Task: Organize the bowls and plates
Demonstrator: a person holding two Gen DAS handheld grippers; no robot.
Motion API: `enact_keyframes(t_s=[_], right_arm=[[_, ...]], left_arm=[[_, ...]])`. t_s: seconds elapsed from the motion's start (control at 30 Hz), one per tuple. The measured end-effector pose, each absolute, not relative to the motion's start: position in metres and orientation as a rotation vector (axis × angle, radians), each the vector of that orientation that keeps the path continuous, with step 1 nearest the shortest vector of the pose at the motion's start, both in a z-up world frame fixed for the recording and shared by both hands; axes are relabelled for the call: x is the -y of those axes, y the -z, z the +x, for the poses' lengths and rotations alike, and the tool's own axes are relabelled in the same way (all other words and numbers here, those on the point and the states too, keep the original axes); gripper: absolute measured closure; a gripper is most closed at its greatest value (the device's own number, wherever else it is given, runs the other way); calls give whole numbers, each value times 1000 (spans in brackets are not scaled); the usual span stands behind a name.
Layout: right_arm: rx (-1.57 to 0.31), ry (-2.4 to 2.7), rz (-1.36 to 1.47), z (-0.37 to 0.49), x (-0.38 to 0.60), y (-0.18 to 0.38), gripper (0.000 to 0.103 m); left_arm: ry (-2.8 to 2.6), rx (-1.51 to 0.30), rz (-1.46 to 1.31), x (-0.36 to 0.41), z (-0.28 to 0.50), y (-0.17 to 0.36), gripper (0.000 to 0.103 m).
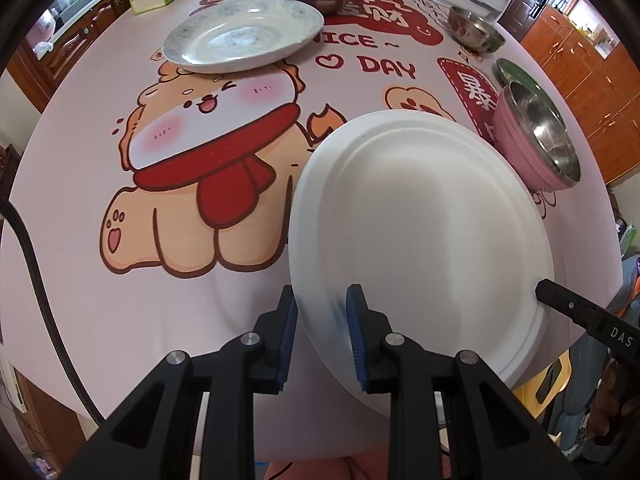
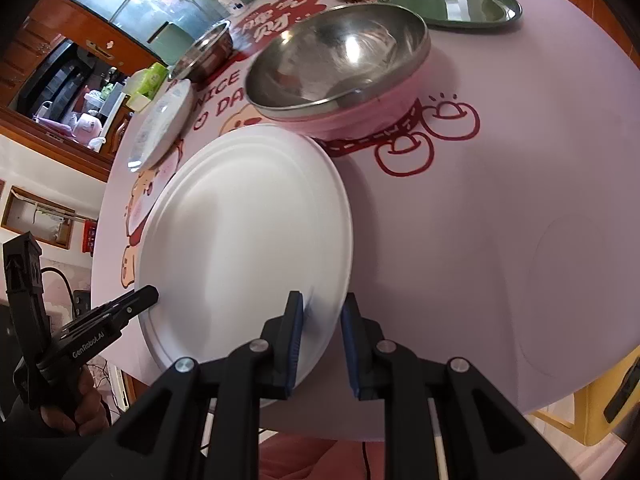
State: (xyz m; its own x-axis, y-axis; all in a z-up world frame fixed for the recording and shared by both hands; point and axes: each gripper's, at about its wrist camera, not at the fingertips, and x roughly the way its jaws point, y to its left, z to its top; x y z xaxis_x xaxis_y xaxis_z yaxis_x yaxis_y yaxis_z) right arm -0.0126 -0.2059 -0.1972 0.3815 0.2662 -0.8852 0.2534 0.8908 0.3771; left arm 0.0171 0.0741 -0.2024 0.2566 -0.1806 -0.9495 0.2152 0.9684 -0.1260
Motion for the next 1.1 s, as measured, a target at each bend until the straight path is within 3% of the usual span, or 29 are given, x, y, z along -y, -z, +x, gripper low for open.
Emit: enact_keyframes(t_s=[1.1], right_arm=[[-1234,94,349,-4,193,197,78]], left_arm=[[332,-1323,107,-58,18,218,73]])
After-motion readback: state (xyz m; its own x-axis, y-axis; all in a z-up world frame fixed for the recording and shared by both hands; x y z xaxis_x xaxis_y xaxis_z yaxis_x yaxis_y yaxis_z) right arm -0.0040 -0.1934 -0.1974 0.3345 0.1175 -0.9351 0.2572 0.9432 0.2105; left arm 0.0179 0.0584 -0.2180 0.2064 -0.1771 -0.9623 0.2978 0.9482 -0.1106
